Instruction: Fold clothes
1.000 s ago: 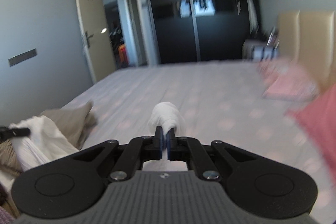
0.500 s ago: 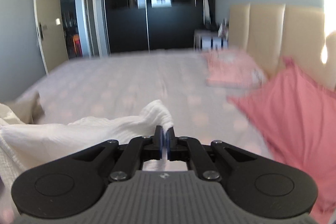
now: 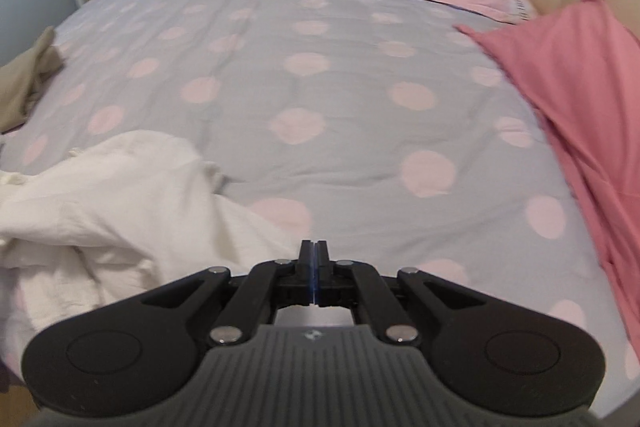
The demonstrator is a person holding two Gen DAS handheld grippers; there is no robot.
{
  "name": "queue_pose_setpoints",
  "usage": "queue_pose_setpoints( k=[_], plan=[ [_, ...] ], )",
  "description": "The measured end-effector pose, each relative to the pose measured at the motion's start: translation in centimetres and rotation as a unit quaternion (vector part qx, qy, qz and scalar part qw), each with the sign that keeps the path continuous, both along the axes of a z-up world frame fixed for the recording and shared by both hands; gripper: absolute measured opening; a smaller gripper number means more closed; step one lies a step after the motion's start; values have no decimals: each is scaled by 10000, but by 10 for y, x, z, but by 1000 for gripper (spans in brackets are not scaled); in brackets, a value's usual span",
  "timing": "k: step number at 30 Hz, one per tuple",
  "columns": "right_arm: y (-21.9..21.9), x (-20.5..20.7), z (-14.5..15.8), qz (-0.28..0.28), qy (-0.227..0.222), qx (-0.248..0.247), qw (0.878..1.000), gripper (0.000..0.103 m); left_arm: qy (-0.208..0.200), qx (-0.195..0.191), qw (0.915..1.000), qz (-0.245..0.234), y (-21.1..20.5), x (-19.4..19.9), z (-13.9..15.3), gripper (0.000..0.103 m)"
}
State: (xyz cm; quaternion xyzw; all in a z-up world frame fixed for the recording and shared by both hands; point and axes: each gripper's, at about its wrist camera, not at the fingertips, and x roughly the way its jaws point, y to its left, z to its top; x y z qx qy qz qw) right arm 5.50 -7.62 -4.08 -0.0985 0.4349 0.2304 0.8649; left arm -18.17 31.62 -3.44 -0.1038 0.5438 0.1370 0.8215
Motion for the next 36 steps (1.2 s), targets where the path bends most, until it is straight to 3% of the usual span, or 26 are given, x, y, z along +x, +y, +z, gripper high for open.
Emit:
queue_pose_setpoints(
  k=[4,7,13,19,20,21,22,28,30,31,34,35,36],
  plan=[
    [25,4,4,331,-80,89,9994,2,157,122,9997,166,3,-1,0,31],
    [41,10,5,471,-85,156,9987,5,-61,84,9987,492,14,-8,12,44],
    [69,21,-4,731,-16,109,9973,5,-764,38,9942,758,24,-11,37,48],
    [88,30,-10,892,56,62,9960,7,-687,-317,9949,668,23,14,22,53],
    [91,32,-11,898,76,73,9959,15,-663,-377,9948,675,22,18,18,53],
    [94,34,-12,900,101,89,9958,31,-631,-428,9948,675,22,22,14,53],
    [96,37,-14,901,132,95,9958,37,-592,-474,9949,668,21,26,10,53],
    [110,56,-34,813,464,125,9955,47,-284,-519,9953,766,19,32,-6,53],
    [112,62,-41,752,653,210,9948,47,-203,-553,9949,817,20,31,-9,52],
    [113,63,-43,749,755,250,9940,46,-147,-560,9948,836,20,31,-10,46],
    [115,65,-50,764,1019,343,9913,22,29,-523,9955,793,21,28,-16,30],
    [115,65,-49,764,1009,348,9914,4,38,-485,9958,773,21,27,-16,25],
    [115,64,-48,761,972,342,9918,5,22,-438,9962,757,21,25,-15,22]
  ],
)
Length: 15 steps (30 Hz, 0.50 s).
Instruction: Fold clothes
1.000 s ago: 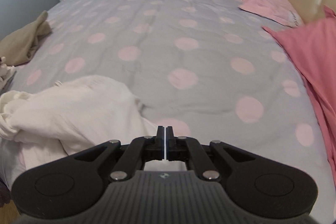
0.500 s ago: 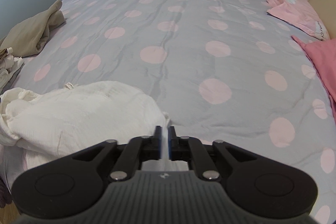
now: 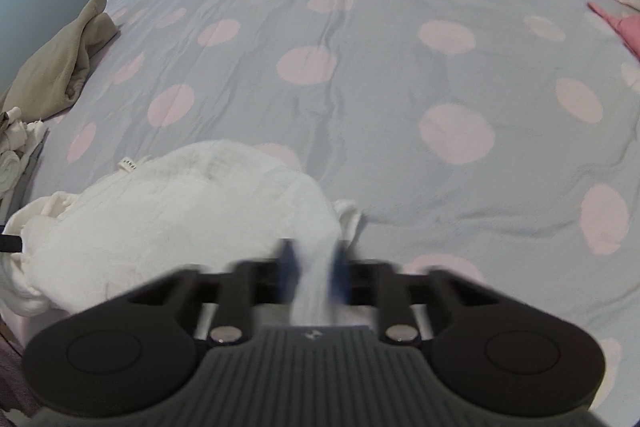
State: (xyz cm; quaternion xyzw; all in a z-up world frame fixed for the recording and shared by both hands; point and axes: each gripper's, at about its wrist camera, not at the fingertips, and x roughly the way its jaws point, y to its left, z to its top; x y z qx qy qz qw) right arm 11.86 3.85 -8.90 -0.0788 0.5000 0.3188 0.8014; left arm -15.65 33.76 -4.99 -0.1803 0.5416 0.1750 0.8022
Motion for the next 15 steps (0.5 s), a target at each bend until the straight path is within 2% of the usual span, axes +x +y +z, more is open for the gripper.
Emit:
queue_pose_setpoints(
  k=[2,7,12,15],
  plan=[
    [-3,-2,8,-78,-222,30,9997,4,-45,106,9999,-32,0,-3,2,12],
    [-24,-9,45,-546,-1027,307,9927,4,-431,397,9983,54,0,-11,19,9],
    [-54,-25,90,-977,-1791,683,9766,3,-1269,577,9901,167,1,-24,59,8],
    [-76,-33,115,-1236,-2096,880,9659,3,-1771,473,9828,202,2,-29,85,8]
  ],
)
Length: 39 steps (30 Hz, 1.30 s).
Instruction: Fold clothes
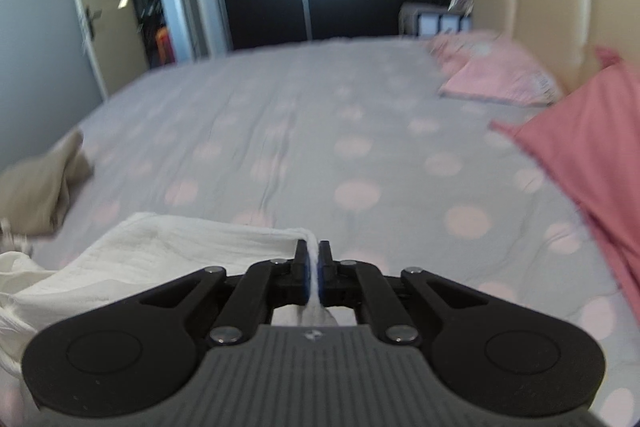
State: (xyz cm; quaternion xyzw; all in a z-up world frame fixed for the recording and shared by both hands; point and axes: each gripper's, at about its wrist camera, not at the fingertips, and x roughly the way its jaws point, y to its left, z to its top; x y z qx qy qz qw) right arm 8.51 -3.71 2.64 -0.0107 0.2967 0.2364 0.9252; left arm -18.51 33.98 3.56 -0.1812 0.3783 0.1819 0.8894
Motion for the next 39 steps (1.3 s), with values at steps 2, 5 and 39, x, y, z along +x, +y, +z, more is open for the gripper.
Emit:
queue_pose_setpoints(
  k=[2,5,39],
  plan=[
    [-14,-4,17,-154,-191,111,9996,3,-299,-193,9993,-152,-1,-1,14,8],
    [-37,-11,43,-444,-522,186,9975,3,-658,-506,9951,-532,-8,2,28,8],
    [-151,20,-69,-1931,662,-915,9747,4,497,-296,9666,-2497,-193,70,-89,34]
  ],
)
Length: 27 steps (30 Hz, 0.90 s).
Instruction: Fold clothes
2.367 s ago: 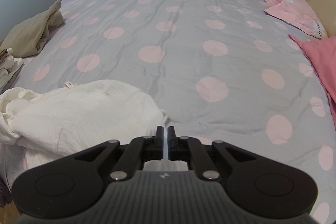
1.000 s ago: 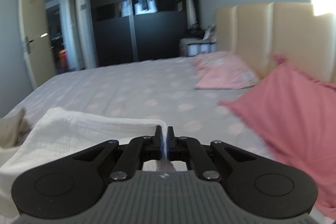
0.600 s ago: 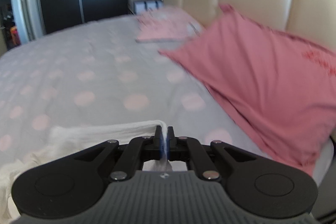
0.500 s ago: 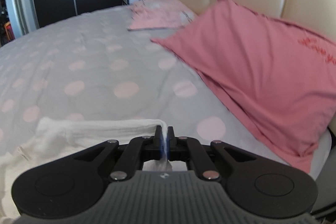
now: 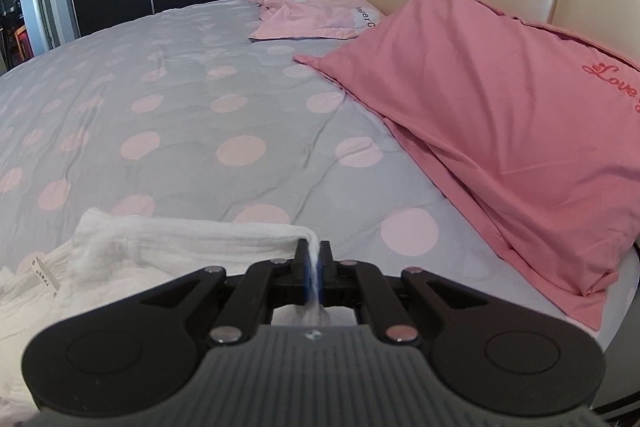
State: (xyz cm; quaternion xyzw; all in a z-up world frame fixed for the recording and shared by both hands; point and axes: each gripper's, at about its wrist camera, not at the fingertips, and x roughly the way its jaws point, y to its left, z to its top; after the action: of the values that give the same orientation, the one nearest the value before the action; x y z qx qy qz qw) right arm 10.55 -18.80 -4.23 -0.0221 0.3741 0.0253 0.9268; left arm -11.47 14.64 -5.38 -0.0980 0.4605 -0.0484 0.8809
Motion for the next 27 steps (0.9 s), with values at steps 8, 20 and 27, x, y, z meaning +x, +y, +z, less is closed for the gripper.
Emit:
queue_pose_setpoints(
  k=[8,20,27],
  plan=[
    [-11,-6,5,-50,-63,234,9997,4,-606,-96,9965,567,38,-15,36,5],
    [18,-22,108,450,-1317,1252,9823,4,-2043,1064,9623,1449,117,-53,213,4],
    [60,-36,218,1061,-2498,1411,9521,4,-2926,1808,9226,1749,123,-76,326,4]
  ],
)
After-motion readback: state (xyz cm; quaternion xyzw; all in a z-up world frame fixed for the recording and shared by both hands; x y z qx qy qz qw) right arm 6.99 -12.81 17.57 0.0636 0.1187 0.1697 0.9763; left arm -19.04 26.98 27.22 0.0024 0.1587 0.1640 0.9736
